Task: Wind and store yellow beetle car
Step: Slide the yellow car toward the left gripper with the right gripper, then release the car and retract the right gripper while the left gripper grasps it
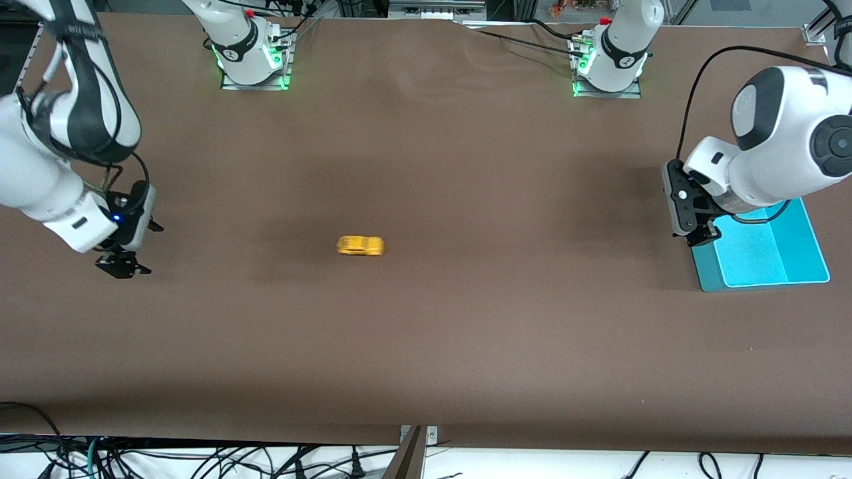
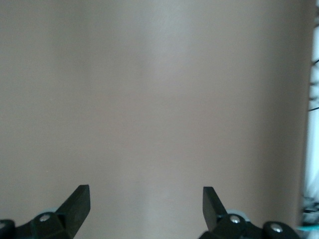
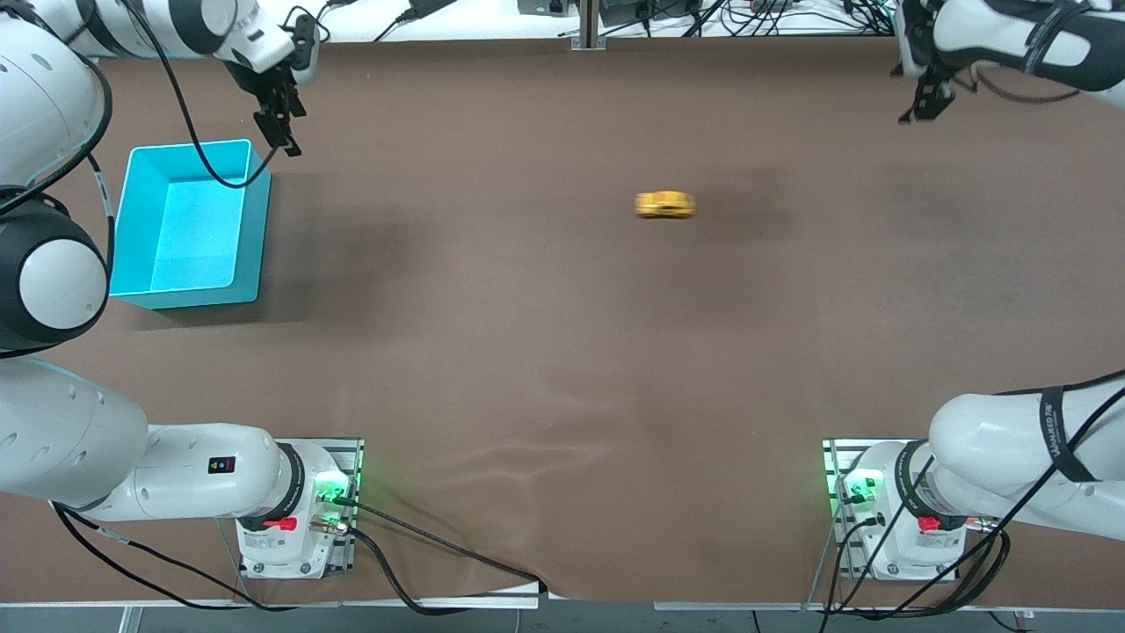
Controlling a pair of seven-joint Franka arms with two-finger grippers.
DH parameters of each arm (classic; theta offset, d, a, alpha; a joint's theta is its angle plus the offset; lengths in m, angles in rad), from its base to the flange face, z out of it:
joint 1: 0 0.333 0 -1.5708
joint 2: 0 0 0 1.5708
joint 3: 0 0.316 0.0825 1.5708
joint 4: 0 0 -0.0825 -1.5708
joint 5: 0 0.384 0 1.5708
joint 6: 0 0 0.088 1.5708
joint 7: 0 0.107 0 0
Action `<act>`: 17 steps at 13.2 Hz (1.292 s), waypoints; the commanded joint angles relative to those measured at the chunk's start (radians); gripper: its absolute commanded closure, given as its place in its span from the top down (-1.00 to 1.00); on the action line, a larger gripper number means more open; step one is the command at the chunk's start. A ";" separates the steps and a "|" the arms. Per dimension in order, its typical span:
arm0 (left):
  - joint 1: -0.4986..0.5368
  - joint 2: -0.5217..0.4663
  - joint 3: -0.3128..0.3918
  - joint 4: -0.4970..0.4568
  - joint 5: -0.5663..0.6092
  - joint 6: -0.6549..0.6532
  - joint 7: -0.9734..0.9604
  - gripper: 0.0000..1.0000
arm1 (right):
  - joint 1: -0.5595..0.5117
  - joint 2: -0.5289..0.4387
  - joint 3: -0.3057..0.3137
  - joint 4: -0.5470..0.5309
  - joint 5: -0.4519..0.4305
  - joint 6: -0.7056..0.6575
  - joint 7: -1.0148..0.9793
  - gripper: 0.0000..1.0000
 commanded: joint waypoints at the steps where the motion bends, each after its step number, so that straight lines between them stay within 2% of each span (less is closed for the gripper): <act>1: 0.006 -0.031 0.002 -0.057 -0.016 0.050 0.015 1.00 | 0.007 -0.148 0.037 -0.020 0.019 -0.028 0.011 1.00; 3: 0.007 -0.032 0.002 -0.067 0.014 0.047 0.021 1.00 | 0.018 -0.210 0.038 -0.020 0.035 -0.078 0.142 1.00; 5: 0.023 -0.046 0.003 -0.149 0.036 0.052 0.024 1.00 | 0.041 -0.270 0.036 -0.018 0.038 -0.151 0.389 1.00; 7: 0.023 -0.060 0.002 -0.246 0.036 0.134 0.024 1.00 | 0.069 -0.322 0.033 -0.018 0.036 -0.226 0.659 1.00; 10: 0.021 -0.052 0.002 -0.359 0.039 0.332 0.024 1.00 | 0.081 -0.350 0.010 -0.015 0.036 -0.351 0.986 1.00; 14: 0.056 0.003 0.002 -0.372 0.075 0.446 0.027 1.00 | 0.089 -0.377 -0.004 -0.002 0.039 -0.453 1.291 1.00; 17: 0.107 0.073 0.002 -0.369 0.120 0.542 0.027 1.00 | 0.089 -0.382 -0.022 -0.002 0.110 -0.485 1.444 1.00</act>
